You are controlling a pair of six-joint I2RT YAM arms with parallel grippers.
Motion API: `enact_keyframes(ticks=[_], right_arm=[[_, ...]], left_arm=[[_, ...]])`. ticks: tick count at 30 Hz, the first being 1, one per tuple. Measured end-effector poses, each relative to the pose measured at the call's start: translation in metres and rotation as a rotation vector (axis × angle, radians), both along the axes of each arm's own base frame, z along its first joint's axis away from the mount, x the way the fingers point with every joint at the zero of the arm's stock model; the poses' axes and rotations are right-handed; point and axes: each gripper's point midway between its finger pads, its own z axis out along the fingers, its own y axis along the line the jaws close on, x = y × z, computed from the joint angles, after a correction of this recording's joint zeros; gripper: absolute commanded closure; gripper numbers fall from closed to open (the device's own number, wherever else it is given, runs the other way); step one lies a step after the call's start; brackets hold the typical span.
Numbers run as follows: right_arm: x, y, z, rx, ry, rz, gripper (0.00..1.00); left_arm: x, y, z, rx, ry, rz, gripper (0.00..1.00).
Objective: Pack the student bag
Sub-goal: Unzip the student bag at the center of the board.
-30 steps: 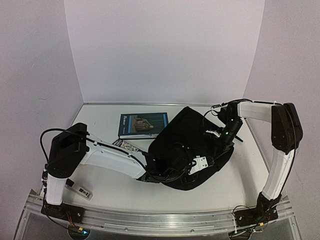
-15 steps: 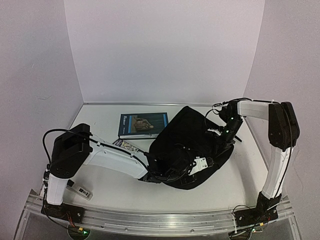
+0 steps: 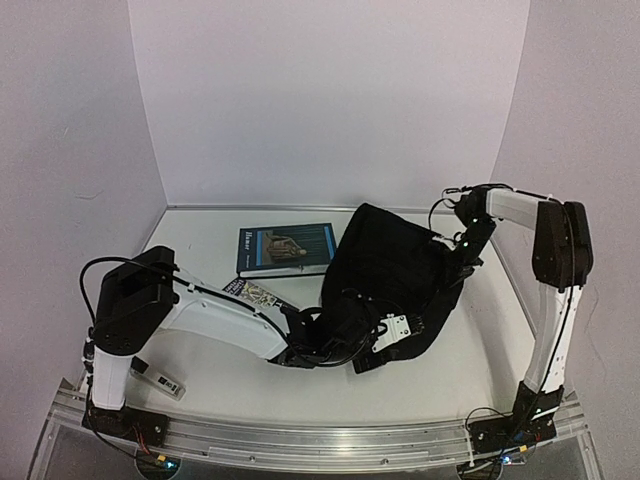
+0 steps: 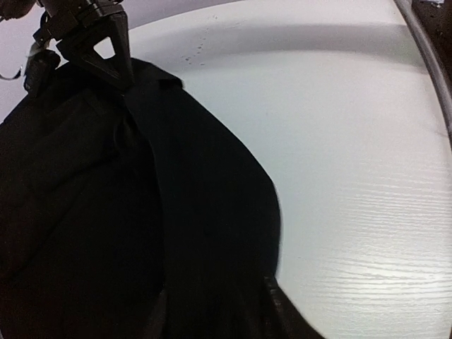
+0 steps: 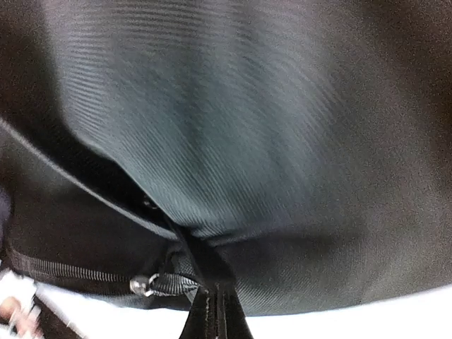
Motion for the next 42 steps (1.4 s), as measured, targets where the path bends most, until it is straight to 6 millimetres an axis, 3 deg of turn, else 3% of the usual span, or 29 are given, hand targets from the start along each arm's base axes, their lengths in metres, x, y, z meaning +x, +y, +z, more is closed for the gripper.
enact_keyframes(ticks=[3,7,10,13,17,20,22,24,27,33,36,42], right_arm=[[0.033,-0.031,0.007,-0.057,-0.11,-0.056,0.9],[0.045,-0.051,0.009,-0.093,-0.152,-0.091,0.63],[0.042,-0.045,0.015,-0.077,-0.158,-0.072,0.5],[0.031,-0.035,0.035,-0.039,-0.179,-0.051,0.44],[0.02,-0.018,0.076,0.023,-0.262,-0.007,0.42],[0.008,0.002,0.104,0.063,-0.328,0.046,0.43],[-0.003,0.021,0.111,0.086,-0.342,0.093,0.43],[-0.014,0.037,0.108,0.106,-0.329,0.135,0.44],[-0.035,0.053,0.085,0.118,-0.261,0.181,0.47],[-0.077,0.046,0.029,0.083,-0.091,0.192,0.47],[-0.088,0.042,0.016,0.069,-0.056,0.194,0.45],[-0.091,0.042,0.005,0.065,-0.058,0.201,0.41]], left_arm=[[-0.009,0.006,0.006,-0.015,0.029,0.0,0.42],[-0.01,0.023,0.029,-0.077,0.083,0.04,0.36],[-0.001,0.048,0.042,-0.133,0.144,0.101,0.31],[0.012,0.071,0.047,-0.178,0.199,0.17,0.3],[0.03,0.099,0.042,-0.205,0.26,0.264,0.3],[0.041,0.108,0.038,-0.209,0.273,0.301,0.32],[0.046,0.11,0.04,-0.214,0.269,0.308,0.33],[0.052,0.11,0.044,-0.218,0.253,0.302,0.35],[0.06,0.104,0.052,-0.218,0.216,0.27,0.38],[0.077,0.081,0.058,-0.183,0.111,0.175,0.39],[0.082,0.065,0.051,-0.138,0.073,0.118,0.39],[0.087,0.04,0.018,-0.038,0.025,0.021,0.37]])
